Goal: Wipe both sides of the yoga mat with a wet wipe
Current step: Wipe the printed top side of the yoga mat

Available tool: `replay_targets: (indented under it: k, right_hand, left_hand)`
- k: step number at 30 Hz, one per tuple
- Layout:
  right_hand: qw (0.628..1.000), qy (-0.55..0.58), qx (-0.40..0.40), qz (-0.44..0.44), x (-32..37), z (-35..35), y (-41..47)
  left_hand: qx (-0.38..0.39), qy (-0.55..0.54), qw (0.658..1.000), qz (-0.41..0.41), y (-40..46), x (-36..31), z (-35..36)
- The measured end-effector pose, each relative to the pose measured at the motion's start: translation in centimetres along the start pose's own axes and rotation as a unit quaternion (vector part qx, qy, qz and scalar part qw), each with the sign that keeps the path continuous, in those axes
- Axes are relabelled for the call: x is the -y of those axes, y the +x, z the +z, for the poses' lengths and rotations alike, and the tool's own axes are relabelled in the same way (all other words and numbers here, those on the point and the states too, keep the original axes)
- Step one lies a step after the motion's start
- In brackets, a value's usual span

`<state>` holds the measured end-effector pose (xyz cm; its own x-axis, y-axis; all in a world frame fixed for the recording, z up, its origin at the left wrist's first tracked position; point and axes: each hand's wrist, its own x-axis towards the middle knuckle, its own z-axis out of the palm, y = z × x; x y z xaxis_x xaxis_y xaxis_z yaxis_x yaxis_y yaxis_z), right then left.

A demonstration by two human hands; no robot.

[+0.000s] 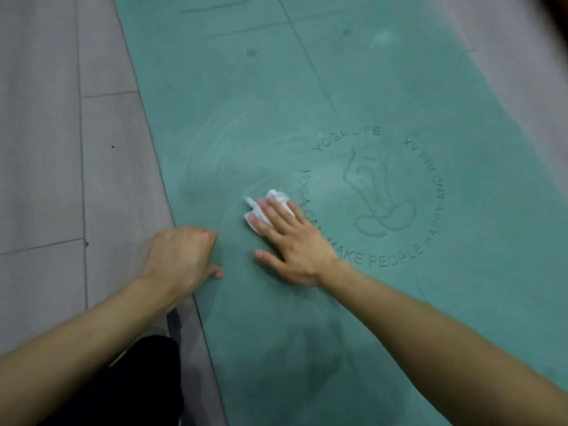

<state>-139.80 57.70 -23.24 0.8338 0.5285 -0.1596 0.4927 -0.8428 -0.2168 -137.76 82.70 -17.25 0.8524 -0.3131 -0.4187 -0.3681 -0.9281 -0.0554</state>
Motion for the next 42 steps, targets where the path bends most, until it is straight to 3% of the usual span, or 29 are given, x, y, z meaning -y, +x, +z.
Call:
replay_targets:
  k: [2,4,7,11,13,15,19,22,26,29,31,34,36,37,39,42]
  right_hand:
    - [0.994,-0.019,0.023,-0.105,0.0,0.5,-1.7]
    - [0.994,-0.025,0.014,-0.107,-2.6,0.3,-3.0]
    - [0.999,-0.017,-0.017,0.031,-8.2,-1.5,-3.3]
    - [0.977,0.007,-0.009,0.213,-15.3,-4.9,1.8]
    - [0.957,0.039,-0.01,0.288,-16.2,-5.9,5.2]
    - [0.95,0.043,-0.025,0.309,-15.0,-5.8,7.6]
    - [0.993,0.023,-0.016,0.117,-9.7,-3.5,6.1]
    - [1.0,-0.006,-0.003,-0.027,-7.3,-2.0,0.2]
    - [0.996,-0.029,0.024,-0.077,-7.1,-1.2,-8.7]
    - [0.99,-0.042,0.05,-0.126,-9.4,-1.6,-10.3]
    - [0.994,-0.058,0.042,-0.083,-12.3,-3.0,-7.7]
    - [0.989,-0.017,0.006,0.144,-15.8,-4.8,-2.9]
    - [0.976,0.016,-0.016,0.217,-14.5,-4.1,-1.8]
    - [0.982,0.016,-0.021,0.19,-12.4,-3.2,-2.5]
    - [0.999,-0.001,-0.01,0.031,-6.9,-1.3,-6.7]
    - [0.975,-0.024,0.081,-0.207,-2.3,0.2,-14.5]
  left_hand:
    - [-0.022,0.001,1.0,0.006,-0.1,-1.0,0.0]
    - [-0.046,0.001,0.999,0.012,-0.4,-2.2,0.5]
    - [-0.081,-0.02,0.996,0.025,-0.9,-3.2,1.1]
    - [-0.043,-0.04,0.998,0.039,-1.2,-2.6,0.5]
    - [-0.048,-0.048,0.996,0.049,-2.2,-2.3,0.7]
    - [-0.067,-0.059,0.995,0.047,-3.4,-2.3,1.3]
    - [0.006,-0.074,0.997,0.023,-4.9,-3.0,1.6]
    - [0.061,-0.078,0.995,0.017,-5.4,-3.6,1.2]
    - [0.057,-0.066,0.996,0.018,-5.9,-4.4,1.2]
    - [0.066,-0.077,0.995,0.011,-6.0,-5.0,1.3]
    - [0.068,-0.069,0.995,0.008,-5.9,-5.5,1.1]
    - [0.064,-0.055,0.996,0.004,-5.9,-5.9,1.3]
    - [0.064,-0.052,0.997,0.0,-5.9,-5.7,1.6]
    - [0.067,-0.054,0.996,0.004,-5.9,-5.6,1.7]
    - [0.073,-0.056,0.996,0.003,-5.9,-5.6,1.8]
    - [0.084,-0.05,0.995,0.005,-5.9,-5.6,1.8]
